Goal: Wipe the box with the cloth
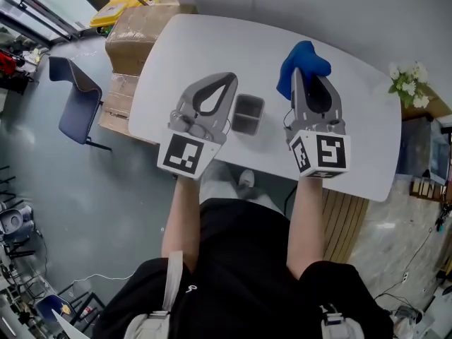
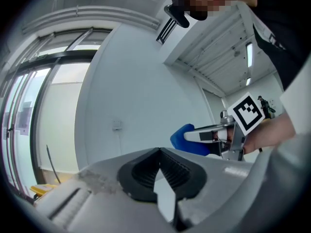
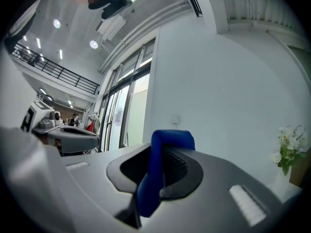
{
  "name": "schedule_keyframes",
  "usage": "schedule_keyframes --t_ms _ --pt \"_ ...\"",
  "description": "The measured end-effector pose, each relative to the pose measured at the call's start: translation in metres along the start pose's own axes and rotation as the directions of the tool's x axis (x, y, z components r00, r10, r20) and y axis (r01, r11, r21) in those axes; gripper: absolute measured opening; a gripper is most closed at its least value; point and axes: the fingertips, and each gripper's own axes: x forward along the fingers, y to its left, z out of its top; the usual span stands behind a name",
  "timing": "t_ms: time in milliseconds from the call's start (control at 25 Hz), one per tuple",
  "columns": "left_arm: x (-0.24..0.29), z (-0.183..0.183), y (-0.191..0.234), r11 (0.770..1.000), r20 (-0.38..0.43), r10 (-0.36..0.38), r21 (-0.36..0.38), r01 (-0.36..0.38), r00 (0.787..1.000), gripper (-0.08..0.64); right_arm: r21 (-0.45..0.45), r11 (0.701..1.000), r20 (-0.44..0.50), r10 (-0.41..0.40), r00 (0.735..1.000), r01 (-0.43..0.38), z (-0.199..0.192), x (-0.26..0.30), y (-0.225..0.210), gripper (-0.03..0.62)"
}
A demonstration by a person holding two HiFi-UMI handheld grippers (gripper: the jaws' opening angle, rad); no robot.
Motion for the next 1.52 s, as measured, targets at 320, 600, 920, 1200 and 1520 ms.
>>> schedule_keyframes --t_ms 320,600,920,1200,1520 --pt "0.023 -0.030 -0.009 0.992 -0.110 -0.105 0.058 0.112 0.988 0.000 0.020 1.000 -0.055 0.011 0.998 -0.010 -0.033 0.005 -0.011 0.055" --pt "0.022 -0.089 -0.036 0.916 -0.338 -0.275 0.191 0.352 0.900 0.005 0.044 0.999 -0.084 -0.012 0.996 0.016 -0.056 0.001 -0.021 0.055" --pt "0.018 -0.157 -0.063 0.815 -0.572 -0.330 0.228 0.533 0.751 0.057 0.070 0.996 -0.105 -0.043 0.994 0.051 -0.071 -0.008 -0.037 0.055" --pt "0.011 -0.199 -0.074 0.734 -0.715 -0.343 0.201 0.649 0.610 0.075 0.088 0.994 -0.116 -0.060 0.991 0.070 -0.078 -0.008 -0.042 0.055" --pt "0.006 -0.240 -0.081 0.658 -0.821 -0.329 0.155 0.737 0.467 0.075 0.088 0.992 -0.149 -0.075 0.986 0.089 -0.094 -0.009 -0.048 0.055"
